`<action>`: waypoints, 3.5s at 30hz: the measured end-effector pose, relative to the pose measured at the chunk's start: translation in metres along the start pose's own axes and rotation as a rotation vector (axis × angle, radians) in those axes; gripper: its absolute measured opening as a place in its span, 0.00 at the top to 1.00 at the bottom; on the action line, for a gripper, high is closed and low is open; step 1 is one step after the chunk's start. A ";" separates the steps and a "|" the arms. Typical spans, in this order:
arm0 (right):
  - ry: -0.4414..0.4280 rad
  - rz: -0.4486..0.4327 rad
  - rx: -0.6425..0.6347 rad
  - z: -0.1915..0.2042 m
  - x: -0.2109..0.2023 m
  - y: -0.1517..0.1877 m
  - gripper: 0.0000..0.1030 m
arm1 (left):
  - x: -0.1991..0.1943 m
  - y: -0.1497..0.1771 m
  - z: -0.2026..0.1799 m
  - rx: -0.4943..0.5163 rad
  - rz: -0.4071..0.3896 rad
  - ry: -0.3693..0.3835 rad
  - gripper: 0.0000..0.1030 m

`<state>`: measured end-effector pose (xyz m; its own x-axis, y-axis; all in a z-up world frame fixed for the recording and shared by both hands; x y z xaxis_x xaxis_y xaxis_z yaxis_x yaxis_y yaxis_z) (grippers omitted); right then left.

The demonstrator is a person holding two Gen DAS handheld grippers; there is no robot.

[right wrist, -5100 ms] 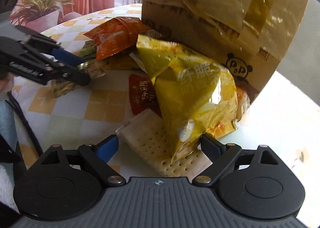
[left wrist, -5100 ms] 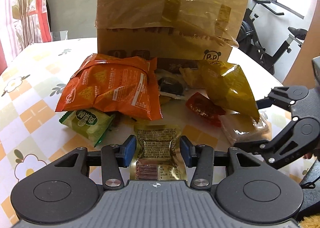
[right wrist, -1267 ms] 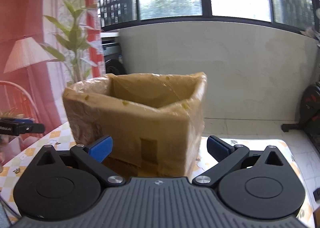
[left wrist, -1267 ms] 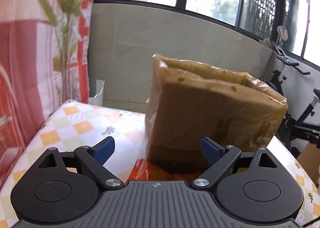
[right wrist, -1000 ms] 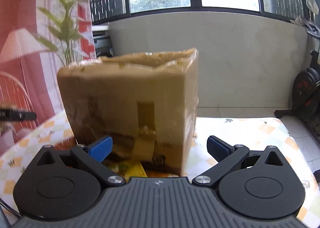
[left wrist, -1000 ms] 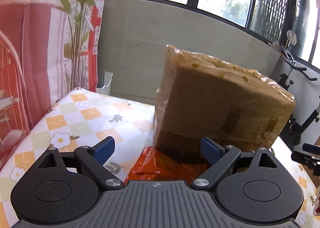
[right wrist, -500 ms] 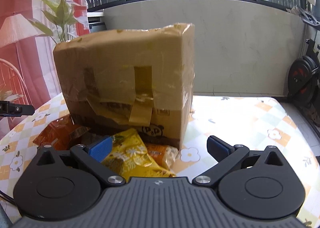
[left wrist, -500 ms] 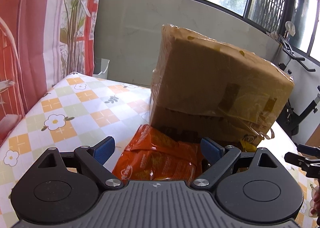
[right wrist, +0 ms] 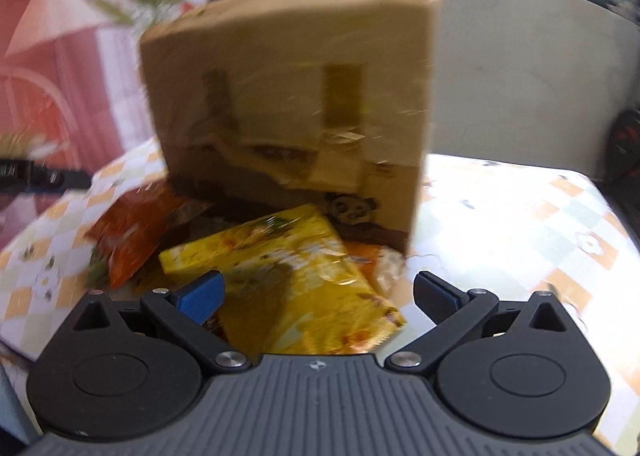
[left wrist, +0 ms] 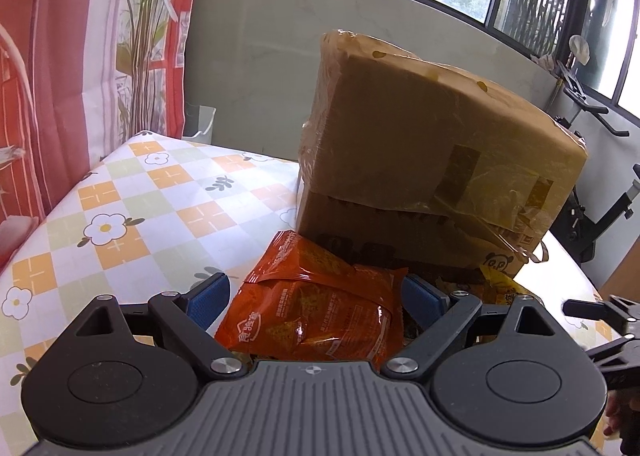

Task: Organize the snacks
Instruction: 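Grasp orange chip bag with left tool while right tool grasps yellow corn-chip bag, then lift both held bags up and release them into the box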

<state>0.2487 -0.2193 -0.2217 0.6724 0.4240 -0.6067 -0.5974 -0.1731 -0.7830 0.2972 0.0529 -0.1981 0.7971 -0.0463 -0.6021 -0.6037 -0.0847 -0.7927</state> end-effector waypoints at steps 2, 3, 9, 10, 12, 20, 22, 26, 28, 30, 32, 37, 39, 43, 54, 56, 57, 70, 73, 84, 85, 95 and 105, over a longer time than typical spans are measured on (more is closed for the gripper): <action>-0.013 0.030 -0.085 0.006 0.009 0.001 0.01 | -0.001 0.001 -0.001 0.002 0.000 0.003 0.09; -0.018 0.036 -0.133 0.009 0.012 0.001 0.01 | -0.002 0.002 -0.001 0.003 -0.001 0.003 0.09; -0.078 0.107 -0.307 0.017 0.033 0.003 0.00 | -0.002 0.005 -0.002 0.007 0.006 0.006 0.09; -0.081 0.114 -0.305 0.017 0.036 0.004 0.00 | -0.002 0.005 -0.002 0.007 0.005 0.007 0.09; -0.087 0.122 -0.281 0.015 0.041 0.004 0.00 | -0.002 0.006 -0.002 0.007 0.006 0.010 0.09; -0.109 0.094 -0.089 0.012 0.035 0.006 0.15 | 0.008 0.012 0.000 0.015 0.039 0.007 0.09; -0.099 0.079 -0.057 0.011 0.029 0.008 0.15 | 0.013 0.014 -0.001 0.031 0.054 0.008 0.09; -0.082 0.054 0.017 0.005 0.021 0.012 0.17 | 0.026 0.015 0.002 0.034 0.084 0.017 0.09; -0.073 0.043 0.030 0.003 0.020 0.012 0.17 | 0.032 0.013 0.004 0.028 0.091 0.010 0.09; -0.073 0.041 0.036 0.002 0.019 0.012 0.17 | 0.039 0.009 0.006 0.030 0.084 0.008 0.09; -0.074 0.041 0.036 0.002 0.019 0.012 0.17 | 0.047 0.002 0.008 0.035 0.080 0.005 0.09; -0.081 0.036 0.036 0.002 0.019 0.013 0.17 | 0.074 -0.007 0.013 0.067 0.117 0.047 0.09; -0.084 0.033 0.040 0.001 0.018 0.013 0.17 | 0.076 -0.009 0.021 0.034 0.113 0.066 0.09; -0.094 0.027 0.041 0.001 0.017 0.014 0.17 | 0.081 -0.004 0.029 0.008 0.134 0.135 0.09; -0.096 0.029 0.045 0.001 0.019 0.014 0.17 | 0.088 0.011 -0.004 0.080 0.153 0.223 0.02; -0.096 0.028 0.044 0.001 0.019 0.014 0.17 | 0.088 0.014 -0.009 0.097 0.149 0.213 0.00; -0.095 0.029 0.044 0.001 0.019 0.014 0.17 | 0.088 0.016 -0.011 0.103 0.146 0.207 0.00; -0.098 0.026 0.046 0.001 0.020 0.014 0.17 | 0.080 0.004 -0.038 0.090 0.140 0.114 0.00; -0.101 0.025 0.044 0.001 0.020 0.014 0.17 | 0.088 0.015 -0.048 0.165 0.156 0.037 0.00; -0.099 0.016 0.054 0.001 0.018 0.014 0.17 | 0.083 0.028 -0.046 0.133 0.116 0.046 0.23; -0.099 0.015 0.057 0.001 0.018 0.015 0.17 | 0.078 0.027 -0.048 0.146 0.104 0.045 0.27; -0.109 -0.005 0.077 0.004 0.006 0.015 0.17 | 0.027 0.026 -0.034 0.129 0.048 0.053 0.31; -0.127 -0.079 0.083 0.016 -0.026 0.000 0.17 | -0.020 0.004 -0.027 0.115 -0.035 0.033 0.31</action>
<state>0.2244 -0.2159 -0.2036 0.6614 0.5432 -0.5173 -0.5821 -0.0633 -0.8107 0.2790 0.0266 -0.1869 0.8164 -0.0778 -0.5722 -0.5720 0.0280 -0.8198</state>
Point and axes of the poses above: each gripper's, at about its wrist camera, not at the fingertips, and x roughly the way its jaws point, z to its left, y to its underside, the point moved 6 cm from there along x, roughly the way its jaws point, and after that the axes turned 8 degrees about -y, right-handed, at the moved point
